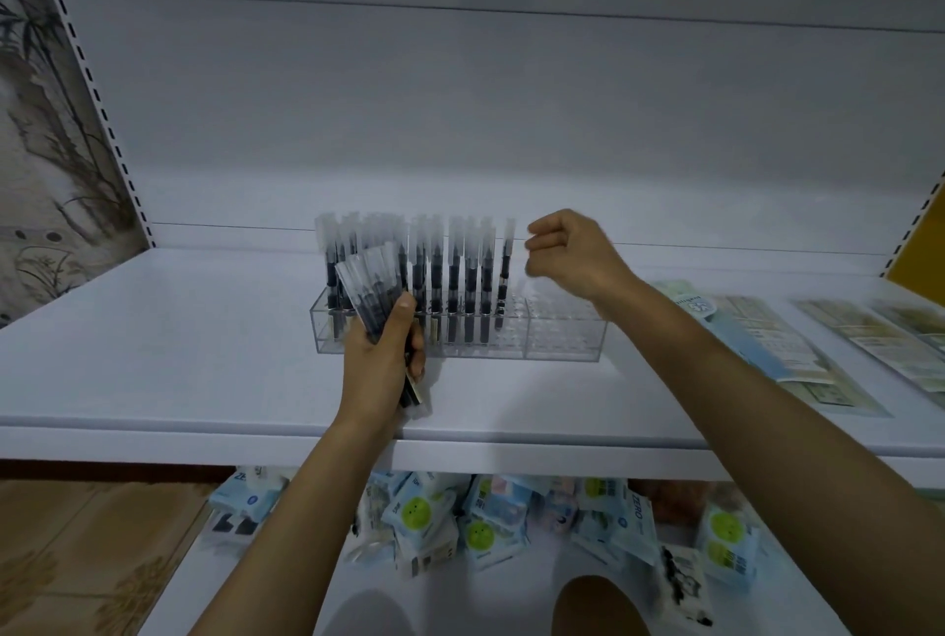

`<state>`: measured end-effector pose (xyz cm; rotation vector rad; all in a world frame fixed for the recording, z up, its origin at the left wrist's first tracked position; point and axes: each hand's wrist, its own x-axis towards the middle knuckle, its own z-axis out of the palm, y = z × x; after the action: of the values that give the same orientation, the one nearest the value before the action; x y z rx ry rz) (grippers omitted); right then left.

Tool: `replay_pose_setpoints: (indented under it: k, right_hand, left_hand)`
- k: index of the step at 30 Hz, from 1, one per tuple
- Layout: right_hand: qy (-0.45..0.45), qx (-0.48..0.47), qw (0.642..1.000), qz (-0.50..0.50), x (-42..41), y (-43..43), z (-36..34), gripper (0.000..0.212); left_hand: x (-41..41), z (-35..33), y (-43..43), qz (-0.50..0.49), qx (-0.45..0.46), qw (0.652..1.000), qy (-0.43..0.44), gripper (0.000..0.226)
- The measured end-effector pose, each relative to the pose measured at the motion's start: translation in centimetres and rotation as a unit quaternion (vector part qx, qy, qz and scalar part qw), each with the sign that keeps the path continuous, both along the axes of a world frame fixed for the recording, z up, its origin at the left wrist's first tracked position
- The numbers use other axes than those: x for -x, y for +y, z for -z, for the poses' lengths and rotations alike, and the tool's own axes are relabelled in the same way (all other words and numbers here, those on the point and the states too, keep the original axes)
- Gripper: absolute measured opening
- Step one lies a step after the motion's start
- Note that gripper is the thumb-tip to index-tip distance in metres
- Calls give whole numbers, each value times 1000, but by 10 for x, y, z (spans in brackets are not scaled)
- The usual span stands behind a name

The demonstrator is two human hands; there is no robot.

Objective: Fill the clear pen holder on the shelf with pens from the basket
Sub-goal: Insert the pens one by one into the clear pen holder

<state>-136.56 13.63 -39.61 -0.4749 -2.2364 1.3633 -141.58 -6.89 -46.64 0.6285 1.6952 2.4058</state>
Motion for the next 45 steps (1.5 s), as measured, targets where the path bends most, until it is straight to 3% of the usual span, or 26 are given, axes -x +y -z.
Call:
replay_pose_setpoints:
  k: [3,5,8,10,14,17,18,21,23,27,32,36,41,45]
  right_hand:
    - [120,44,991,45,-26,-11,-3,28]
    - [163,109,980,18,-43,-27,9,19]
    - [158,314,930,-108,-52,-56,36,12]
    - [132,385,903,-136,-45,-69,52,14]
    - [132,340,923,-125,-36,-79,69,34]
    - [160,312,923,-161,-40,-81,70,20]
    - [169,316,920,-160,-43,-81,69,13]
    - [178,342,913,-134,-48,-81,70,29]
    - [166,359,909,-126,-48,-80,70,27]
    - [183,405,891,-94,-42,-74,73,18]
    - [216,436,868,-104,-40,-70,76,26]
    - [216,512,826,-98,-41,-66,75,28]
    - [181,550,811,-85,-40,-65,74,26]
    - [188,505,836,-102,-39,-68,74,19]
  left_hand:
    - [0,0,0,1,0,1000,-4,25]
    - [0,0,0,9,2,1000,-7,23]
    - [-1,-3,-1,23,-7,999,-29,24]
    - [-2,-5,-3,32,0,999,-33,23]
    - [-16,-10,-1,59,118,988,78,24]
    - [-36,-12,12,123,180,967,131,25]
    - [-41,-12,16,136,188,963,138,26]
    - [-42,-11,22,152,200,960,125,25]
    - [-39,-10,22,172,199,960,99,24]
    - [-32,-5,19,172,148,973,33,22]
    - [-26,-4,8,50,97,994,24,17]
    - [-19,-5,-3,-49,-21,997,-63,12]
    - [-22,-8,-2,-22,-114,981,-156,19]
    - [-26,-8,5,18,-163,965,-206,24]
